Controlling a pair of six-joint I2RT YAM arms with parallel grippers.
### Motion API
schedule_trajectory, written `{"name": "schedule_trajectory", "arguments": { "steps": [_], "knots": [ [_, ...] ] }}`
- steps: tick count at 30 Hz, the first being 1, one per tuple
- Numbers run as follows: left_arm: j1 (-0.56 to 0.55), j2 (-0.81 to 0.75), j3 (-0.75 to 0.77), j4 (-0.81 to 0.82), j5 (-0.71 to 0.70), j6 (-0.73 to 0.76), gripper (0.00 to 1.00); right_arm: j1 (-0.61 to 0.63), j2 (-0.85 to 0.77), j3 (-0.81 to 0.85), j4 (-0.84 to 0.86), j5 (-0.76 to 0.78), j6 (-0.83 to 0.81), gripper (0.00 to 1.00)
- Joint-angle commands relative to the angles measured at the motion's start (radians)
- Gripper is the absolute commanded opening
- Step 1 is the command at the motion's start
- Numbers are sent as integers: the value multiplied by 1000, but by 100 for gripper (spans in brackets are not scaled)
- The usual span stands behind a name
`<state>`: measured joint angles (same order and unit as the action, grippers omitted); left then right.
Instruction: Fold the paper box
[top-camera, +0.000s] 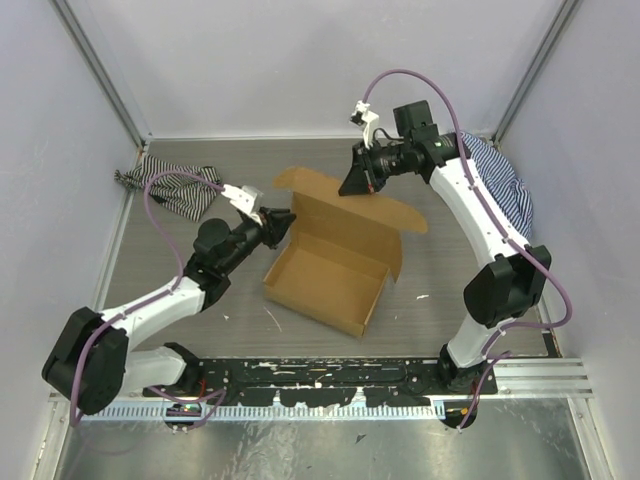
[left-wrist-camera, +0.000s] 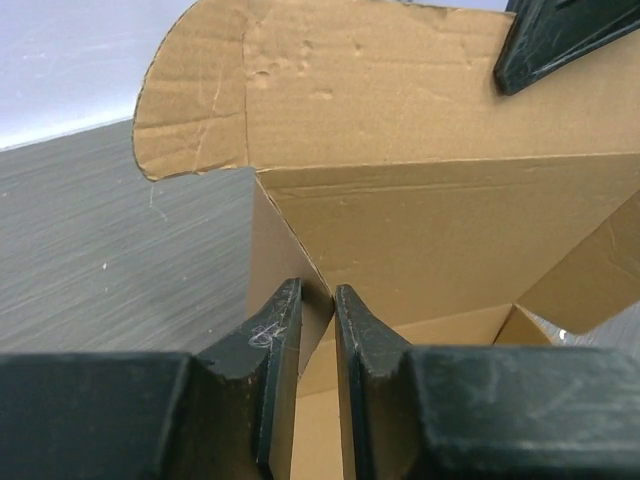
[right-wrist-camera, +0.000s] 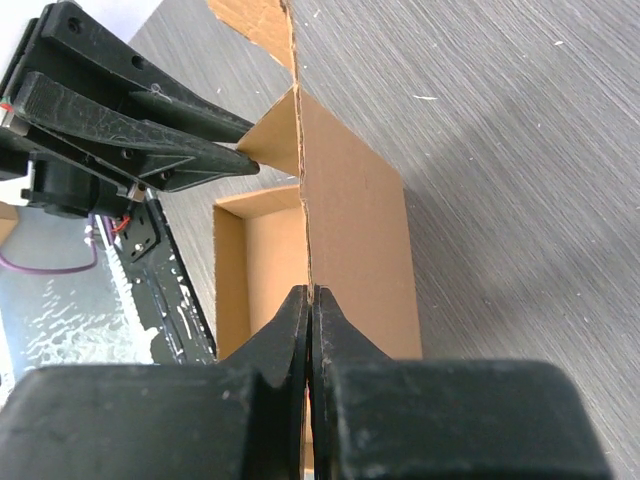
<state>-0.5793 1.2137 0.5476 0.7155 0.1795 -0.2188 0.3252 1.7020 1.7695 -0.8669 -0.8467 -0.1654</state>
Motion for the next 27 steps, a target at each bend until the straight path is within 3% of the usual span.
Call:
{"name": "schedule_trajectory", "arguments": {
  "steps": [1, 18, 24, 27],
  "knots": [
    [-13, -40, -36, -71, -32, 10, 25, 39, -15, 37, 48, 108, 15, 1],
    [-50, -283, -156, -215, -196, -4, 14, 117, -93, 22, 51, 240, 12, 1],
    [-53, -341, -202, -197, -328, 9, 44, 147, -116, 9, -7, 245, -40, 1],
    [-52, -332, -212, -164, -344, 18, 51, 173, -128, -7, -25, 245, -71, 1]
  ]
}}
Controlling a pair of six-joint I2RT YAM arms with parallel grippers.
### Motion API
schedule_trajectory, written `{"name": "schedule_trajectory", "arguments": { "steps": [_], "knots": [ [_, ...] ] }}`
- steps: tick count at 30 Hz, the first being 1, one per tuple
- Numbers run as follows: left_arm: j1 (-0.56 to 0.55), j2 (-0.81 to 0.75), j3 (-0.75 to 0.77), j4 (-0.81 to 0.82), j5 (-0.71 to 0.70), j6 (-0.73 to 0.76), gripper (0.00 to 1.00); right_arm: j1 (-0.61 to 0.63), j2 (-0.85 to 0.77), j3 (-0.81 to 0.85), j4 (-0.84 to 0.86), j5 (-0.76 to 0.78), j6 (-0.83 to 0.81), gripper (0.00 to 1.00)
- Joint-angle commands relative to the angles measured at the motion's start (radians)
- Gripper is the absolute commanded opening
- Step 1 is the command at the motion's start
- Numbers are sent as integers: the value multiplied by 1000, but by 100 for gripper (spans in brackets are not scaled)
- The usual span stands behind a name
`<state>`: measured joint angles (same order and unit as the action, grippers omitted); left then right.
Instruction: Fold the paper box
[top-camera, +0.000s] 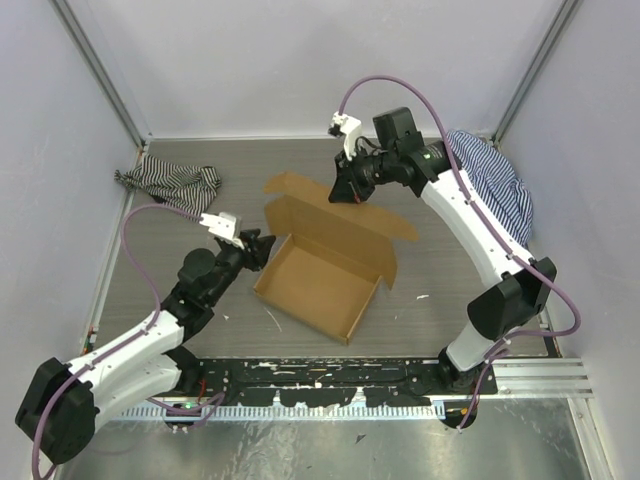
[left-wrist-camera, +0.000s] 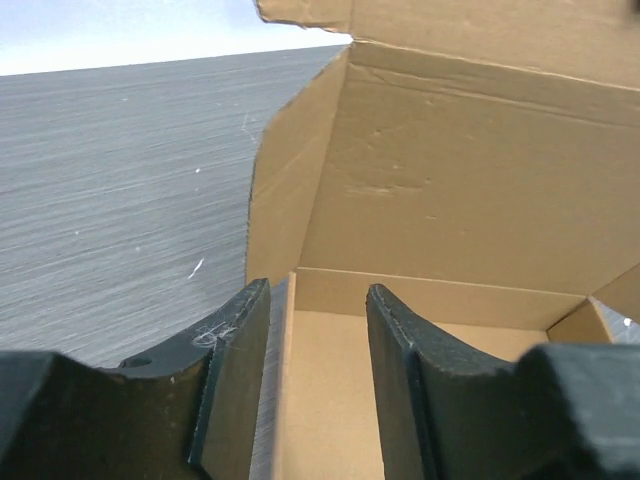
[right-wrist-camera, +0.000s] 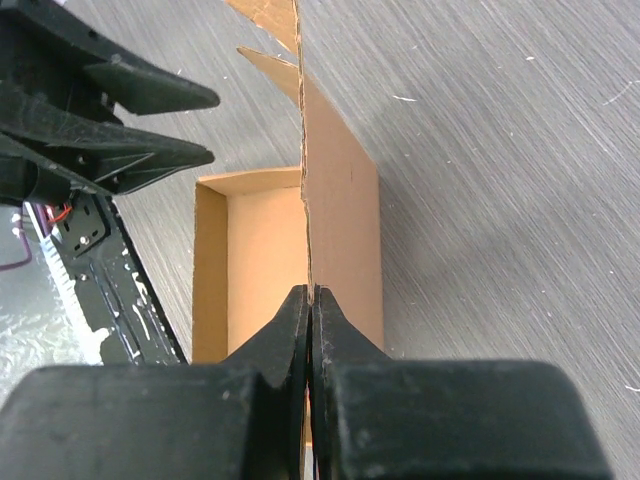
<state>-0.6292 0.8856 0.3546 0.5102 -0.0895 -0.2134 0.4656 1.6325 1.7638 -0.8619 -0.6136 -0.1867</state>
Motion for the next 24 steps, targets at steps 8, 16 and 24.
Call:
{"name": "schedule_trajectory", "arguments": {
  "steps": [8, 16, 24],
  "knots": [
    [-2, -32, -14, 51, -235, 49, 59, 54, -101, -40, -51, 40, -86, 1],
    [-3, 37, 1, 171, -99, 83, 63, 54, -100, -29, -74, 33, -117, 1],
    [-3, 126, 46, 218, 26, 111, 64, 54, -104, -28, -95, 11, -134, 1]
  ]
}}
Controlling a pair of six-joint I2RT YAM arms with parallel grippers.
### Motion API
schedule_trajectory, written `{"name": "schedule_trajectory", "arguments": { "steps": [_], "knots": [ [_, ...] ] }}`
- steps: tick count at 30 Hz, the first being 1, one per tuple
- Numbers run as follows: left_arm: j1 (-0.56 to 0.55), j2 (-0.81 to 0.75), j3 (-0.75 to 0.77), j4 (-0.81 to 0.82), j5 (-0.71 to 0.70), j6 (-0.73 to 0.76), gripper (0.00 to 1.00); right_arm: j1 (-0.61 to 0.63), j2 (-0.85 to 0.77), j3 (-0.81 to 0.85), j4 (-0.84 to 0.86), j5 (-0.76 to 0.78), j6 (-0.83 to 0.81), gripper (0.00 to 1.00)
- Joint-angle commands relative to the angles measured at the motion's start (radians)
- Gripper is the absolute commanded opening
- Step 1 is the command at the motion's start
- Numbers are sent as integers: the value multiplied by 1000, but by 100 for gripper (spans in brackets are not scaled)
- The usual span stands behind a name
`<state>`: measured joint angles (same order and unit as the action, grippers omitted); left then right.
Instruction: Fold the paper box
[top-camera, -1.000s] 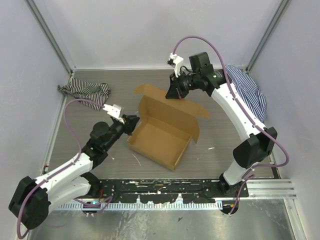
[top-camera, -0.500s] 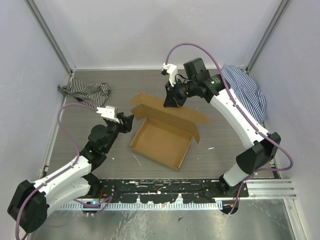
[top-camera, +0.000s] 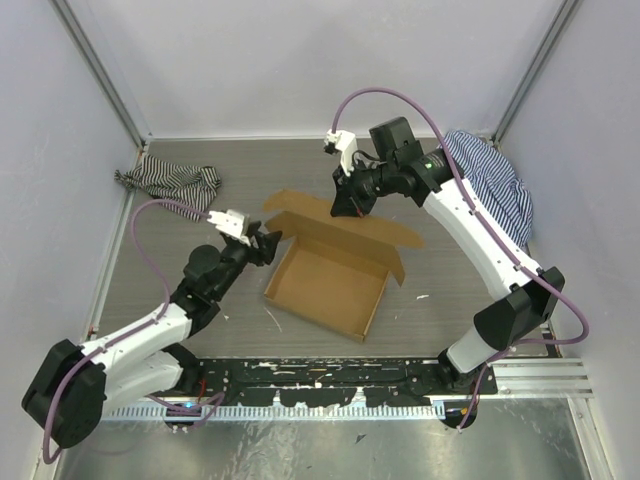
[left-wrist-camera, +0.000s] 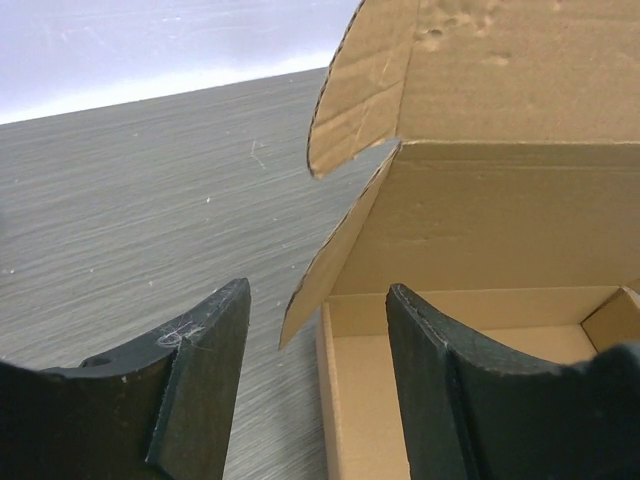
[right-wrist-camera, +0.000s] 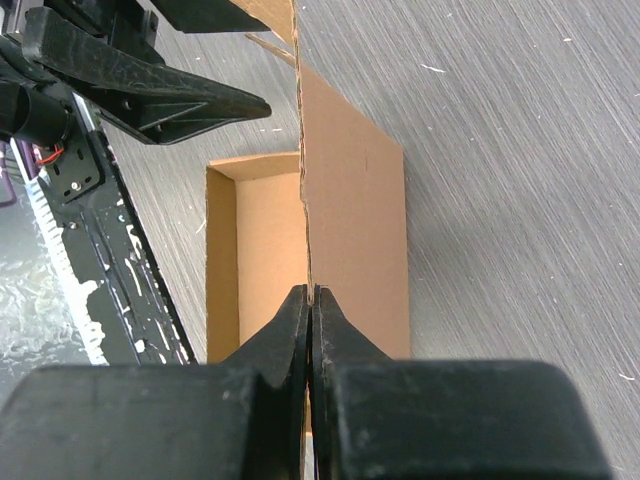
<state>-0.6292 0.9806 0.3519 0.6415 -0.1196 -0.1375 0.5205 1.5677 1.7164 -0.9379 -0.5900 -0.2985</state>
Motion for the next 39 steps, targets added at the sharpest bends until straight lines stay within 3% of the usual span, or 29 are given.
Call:
{"name": "schedule_trajectory", "arguments": {
  "steps": [1, 5, 10, 12, 15, 18, 21, 23, 33, 39],
  "knots": [
    [-3, 45, 51, 101, 54, 42, 64, -1, -42, 15, -19, -15, -25, 1],
    [-3, 91, 59, 151, 73, 32, 58, -1, -46, 5, -18, -14, -28, 1],
    [-3, 106, 89, 137, 113, 16, 27, -1, -46, 10, -11, -7, -17, 2],
    [-3, 96, 93, 125, 109, 15, 19, -1, -45, 13, -10, 7, -13, 3],
    [-3, 78, 92, 109, 92, 17, 12, -1, -49, 12, 4, 35, 4, 10],
    [-2, 54, 99, 70, 68, 23, 0, -1, -53, 12, 24, 89, 34, 30],
    [-3, 27, 104, 38, 54, 29, 0, -2, -65, 15, 74, 175, 88, 52],
    [-3, 4, 100, 26, 40, 30, 0, -7, -84, 17, 118, 236, 130, 56],
    [-2, -89, 123, -121, -121, 56, 0, -13, -339, -250, 476, 725, 335, 65],
    [-2, -78, 142, -167, -128, 64, 0, -34, -473, -459, 593, 749, 355, 68]
  ]
}}
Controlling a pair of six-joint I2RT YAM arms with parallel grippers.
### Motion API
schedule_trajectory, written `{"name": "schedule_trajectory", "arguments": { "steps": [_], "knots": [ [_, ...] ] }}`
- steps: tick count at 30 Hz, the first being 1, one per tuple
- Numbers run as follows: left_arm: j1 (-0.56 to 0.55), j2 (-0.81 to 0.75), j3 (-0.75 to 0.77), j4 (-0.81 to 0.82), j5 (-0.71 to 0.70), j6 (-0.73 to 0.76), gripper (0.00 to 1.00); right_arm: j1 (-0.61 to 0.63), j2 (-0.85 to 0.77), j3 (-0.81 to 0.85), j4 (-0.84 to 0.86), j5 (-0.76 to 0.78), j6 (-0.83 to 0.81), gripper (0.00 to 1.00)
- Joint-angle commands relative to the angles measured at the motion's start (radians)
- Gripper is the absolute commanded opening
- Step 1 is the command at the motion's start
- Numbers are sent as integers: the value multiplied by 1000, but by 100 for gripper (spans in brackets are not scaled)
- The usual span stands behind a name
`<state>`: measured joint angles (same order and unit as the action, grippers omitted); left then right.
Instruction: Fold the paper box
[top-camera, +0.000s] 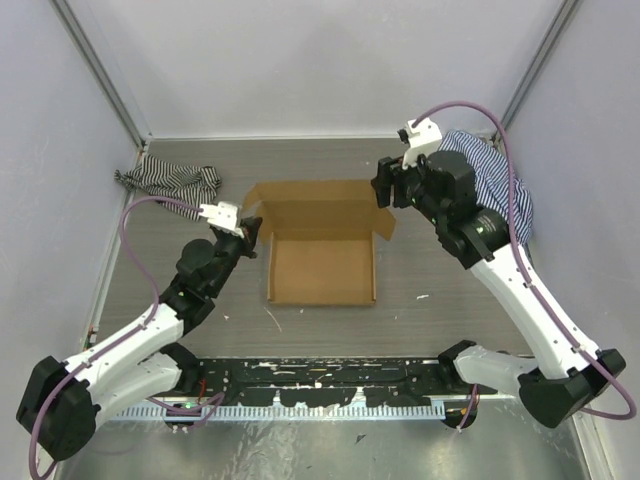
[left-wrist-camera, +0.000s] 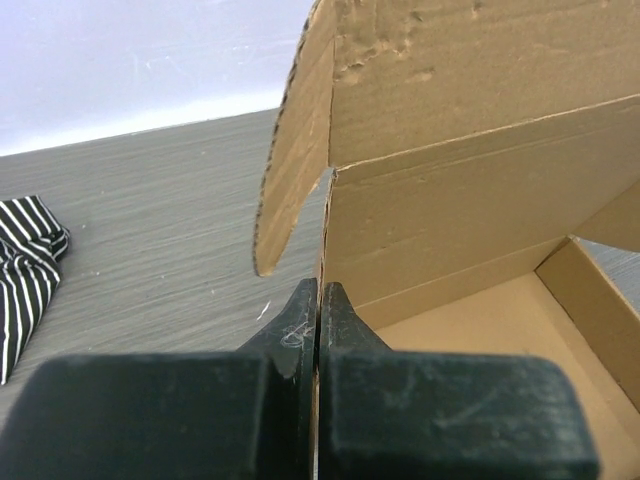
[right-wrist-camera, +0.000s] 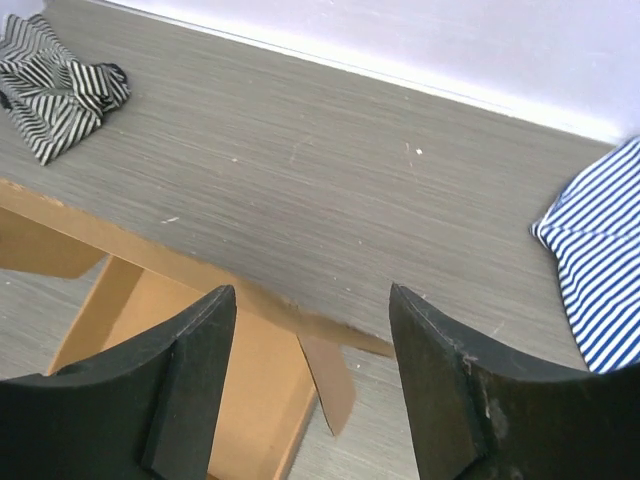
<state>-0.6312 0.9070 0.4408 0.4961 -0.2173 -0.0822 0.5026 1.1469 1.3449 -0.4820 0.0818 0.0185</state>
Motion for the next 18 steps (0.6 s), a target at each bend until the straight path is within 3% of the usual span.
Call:
{"name": "schedule_trajectory", "arguments": {
  "steps": [1, 12, 18],
  "knots": [
    [0, 1, 55, -21, -29, 9, 0, -30, -62, -109, 137, 75, 36, 69],
    [-2, 46, 134, -123, -27, 15, 0, -230, -170, -191, 118, -91, 106, 69],
    [-2, 53, 149, -168, -31, -4, 0, -239, -146, -204, 68, -361, 99, 62]
  ]
}}
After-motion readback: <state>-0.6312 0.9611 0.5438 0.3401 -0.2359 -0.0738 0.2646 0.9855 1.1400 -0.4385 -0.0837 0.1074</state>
